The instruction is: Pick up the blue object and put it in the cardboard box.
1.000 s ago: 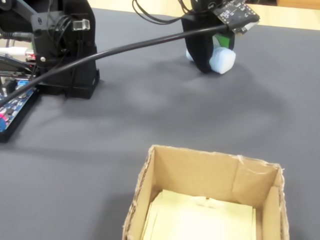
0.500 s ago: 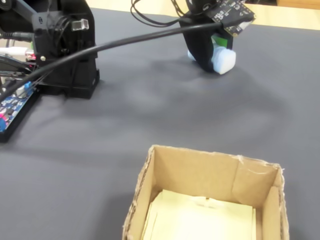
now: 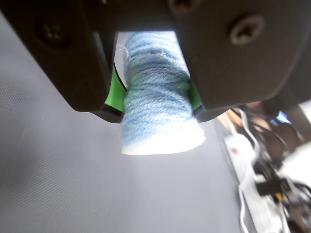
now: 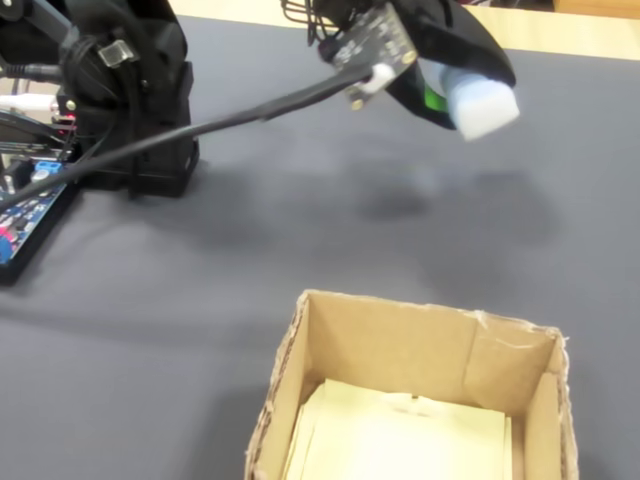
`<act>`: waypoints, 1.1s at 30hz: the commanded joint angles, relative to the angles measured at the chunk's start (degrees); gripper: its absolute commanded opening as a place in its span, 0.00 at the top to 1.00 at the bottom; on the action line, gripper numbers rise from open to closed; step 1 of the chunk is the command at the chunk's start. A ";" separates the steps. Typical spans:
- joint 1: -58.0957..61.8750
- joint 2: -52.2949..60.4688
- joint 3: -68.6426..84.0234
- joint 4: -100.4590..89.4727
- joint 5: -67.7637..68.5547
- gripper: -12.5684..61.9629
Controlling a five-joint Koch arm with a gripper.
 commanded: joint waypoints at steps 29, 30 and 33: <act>48.52 -10.20 -26.37 0.53 -24.26 0.75; 49.48 -11.43 -27.51 0.97 -24.26 0.75; 52.47 -16.17 -29.71 1.14 -23.03 0.73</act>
